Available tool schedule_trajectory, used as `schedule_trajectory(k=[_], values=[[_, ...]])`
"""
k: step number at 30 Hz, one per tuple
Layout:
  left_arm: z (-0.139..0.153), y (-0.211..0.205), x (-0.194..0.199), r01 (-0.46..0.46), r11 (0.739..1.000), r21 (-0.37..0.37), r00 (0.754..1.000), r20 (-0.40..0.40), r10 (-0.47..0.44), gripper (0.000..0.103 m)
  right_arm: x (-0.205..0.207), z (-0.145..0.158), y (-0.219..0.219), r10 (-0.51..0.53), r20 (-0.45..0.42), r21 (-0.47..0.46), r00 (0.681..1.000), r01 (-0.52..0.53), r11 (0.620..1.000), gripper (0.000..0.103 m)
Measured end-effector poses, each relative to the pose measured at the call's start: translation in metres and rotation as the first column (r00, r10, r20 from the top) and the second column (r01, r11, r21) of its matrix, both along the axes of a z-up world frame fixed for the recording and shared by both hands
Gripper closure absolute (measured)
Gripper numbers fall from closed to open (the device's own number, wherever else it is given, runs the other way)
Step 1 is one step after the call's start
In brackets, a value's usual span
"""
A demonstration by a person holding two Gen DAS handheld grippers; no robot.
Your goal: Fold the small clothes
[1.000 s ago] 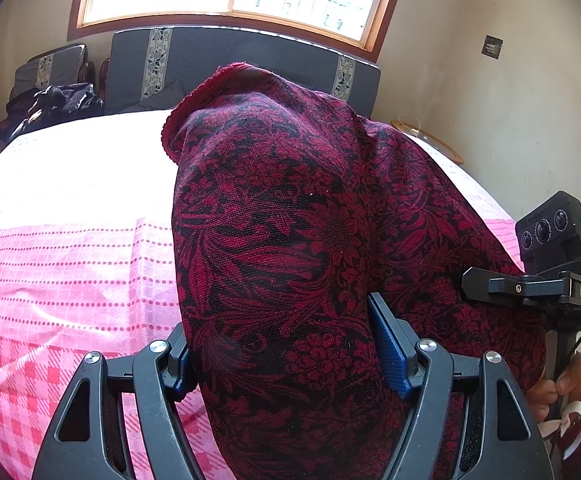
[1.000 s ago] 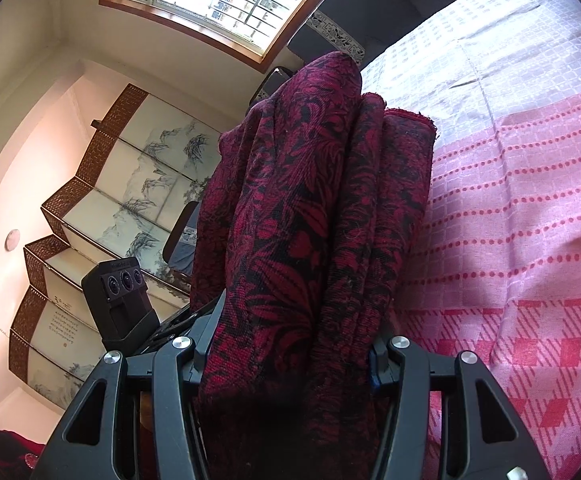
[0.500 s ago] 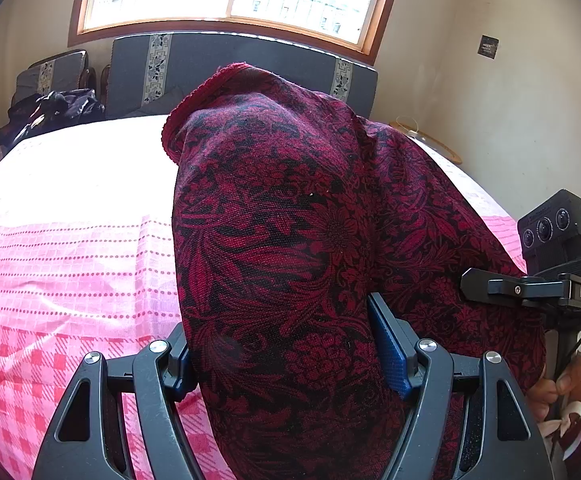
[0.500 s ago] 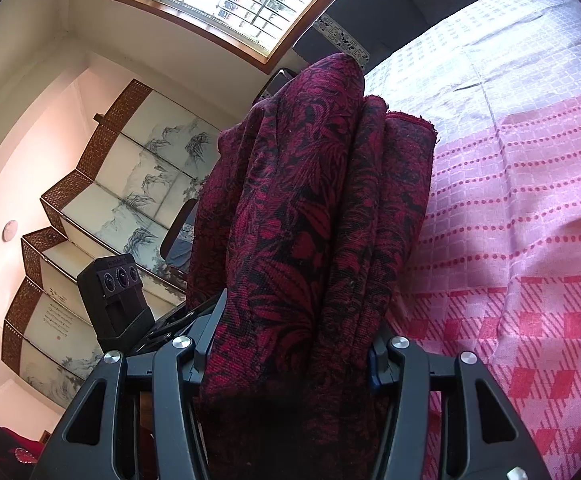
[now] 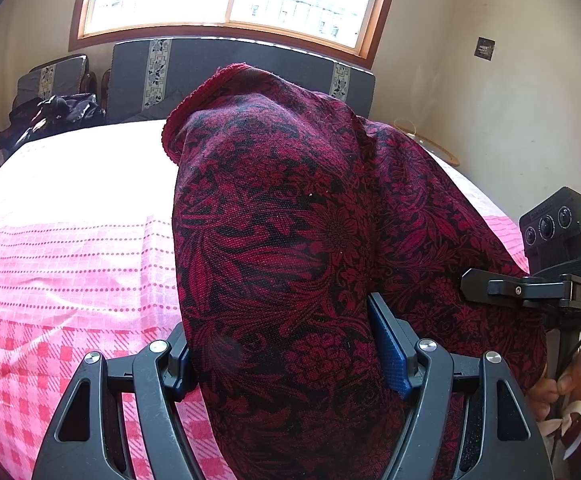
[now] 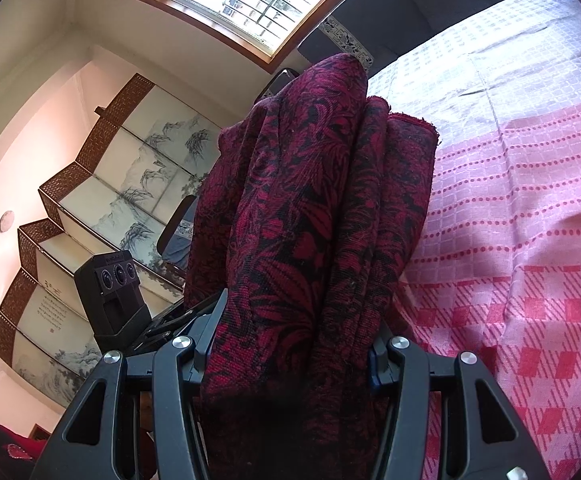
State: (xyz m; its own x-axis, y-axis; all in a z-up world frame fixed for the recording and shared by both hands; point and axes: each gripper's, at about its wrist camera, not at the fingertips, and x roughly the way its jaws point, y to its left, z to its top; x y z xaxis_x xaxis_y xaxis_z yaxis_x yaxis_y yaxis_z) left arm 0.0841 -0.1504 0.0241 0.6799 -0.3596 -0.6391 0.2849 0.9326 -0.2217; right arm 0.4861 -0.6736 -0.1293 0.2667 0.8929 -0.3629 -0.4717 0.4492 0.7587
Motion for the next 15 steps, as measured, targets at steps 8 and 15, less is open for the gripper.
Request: schedule_trajectory(k=[8, 15], values=[[0.001, 0.008, -0.008, -0.003, 1.000, 0.002, 1.000, 0.014, 0.003, 0.031, 0.005, -0.001, -0.001, 0.015, 0.017, 0.001, 1.000, -0.015, 1.000, 0.053], [0.004, 0.009, -0.012, -0.013, 1.000, 0.012, 1.000, 0.026, 0.012, 0.031, 0.011, -0.003, -0.003, 0.022, 0.029, 0.005, 0.999, -0.022, 1.000, 0.053]])
